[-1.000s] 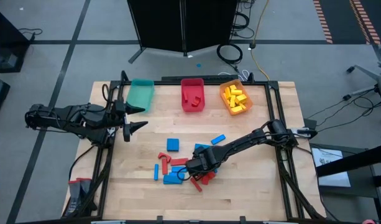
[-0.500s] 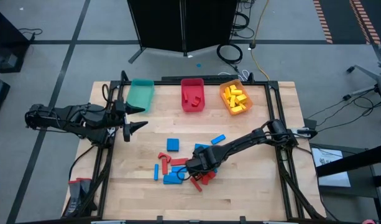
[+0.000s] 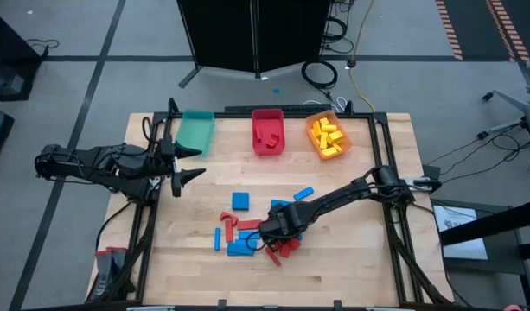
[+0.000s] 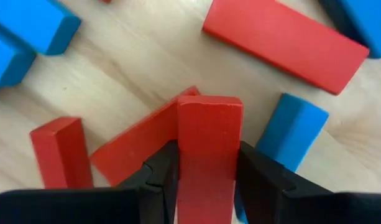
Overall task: Sort blocks
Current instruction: Put the red block into the red bin
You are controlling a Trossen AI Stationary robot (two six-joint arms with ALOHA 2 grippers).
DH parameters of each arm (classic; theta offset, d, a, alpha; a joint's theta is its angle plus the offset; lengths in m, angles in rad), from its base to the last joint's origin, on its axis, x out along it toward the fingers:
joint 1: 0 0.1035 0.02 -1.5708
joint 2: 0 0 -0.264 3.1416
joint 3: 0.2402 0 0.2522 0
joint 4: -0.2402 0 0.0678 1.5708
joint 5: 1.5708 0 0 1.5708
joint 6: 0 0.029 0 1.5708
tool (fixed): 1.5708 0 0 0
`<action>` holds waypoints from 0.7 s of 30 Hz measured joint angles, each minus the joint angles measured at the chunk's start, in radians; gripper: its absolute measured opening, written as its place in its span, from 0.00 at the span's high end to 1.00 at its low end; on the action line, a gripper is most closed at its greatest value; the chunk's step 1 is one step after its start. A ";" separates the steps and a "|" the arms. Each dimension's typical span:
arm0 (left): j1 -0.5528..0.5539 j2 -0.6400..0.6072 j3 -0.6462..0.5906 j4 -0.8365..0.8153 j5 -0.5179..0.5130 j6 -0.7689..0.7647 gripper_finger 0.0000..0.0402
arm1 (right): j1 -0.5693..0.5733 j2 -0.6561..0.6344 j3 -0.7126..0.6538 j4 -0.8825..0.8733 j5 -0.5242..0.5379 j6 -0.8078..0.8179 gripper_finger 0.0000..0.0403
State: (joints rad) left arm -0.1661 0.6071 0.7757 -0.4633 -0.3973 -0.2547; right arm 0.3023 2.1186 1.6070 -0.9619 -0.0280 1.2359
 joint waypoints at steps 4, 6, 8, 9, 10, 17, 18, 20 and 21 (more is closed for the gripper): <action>0.000 0.000 0.000 0.000 0.000 0.001 0.25 | -0.008 -0.044 0.000 -0.016 0.000 -0.008 0.71; 0.000 0.000 0.000 0.000 0.000 0.001 0.25 | -0.016 -0.060 0.000 -0.028 0.003 -0.010 0.71; 0.000 0.000 0.000 0.000 0.000 0.001 0.25 | -0.025 -0.072 0.000 -0.034 0.004 -0.019 0.71; 0.000 0.000 0.000 0.000 0.000 0.001 0.25 | -0.029 -0.081 0.000 -0.039 0.004 -0.022 0.71; 0.000 0.000 0.000 0.000 0.000 0.001 0.25 | -0.035 -0.091 0.000 -0.044 0.005 -0.026 0.71; 0.000 0.000 0.000 0.000 0.000 0.000 0.25 | -0.071 -0.104 0.002 -0.054 0.010 -0.089 0.71; 0.000 0.000 0.000 0.000 0.000 0.000 0.25 | -0.079 -0.104 0.002 -0.053 0.010 -0.102 0.71; 0.000 0.000 0.000 0.000 0.000 0.000 0.25 | -0.098 -0.105 0.002 -0.053 0.014 -0.129 0.71; 0.000 0.000 0.000 0.000 0.000 0.000 0.25 | -0.109 -0.104 0.002 -0.053 0.022 -0.144 0.71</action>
State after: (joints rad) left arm -0.1661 0.6073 0.7756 -0.4629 -0.3973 -0.2543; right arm 0.1936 2.0143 1.6089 -1.0153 -0.0065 1.0922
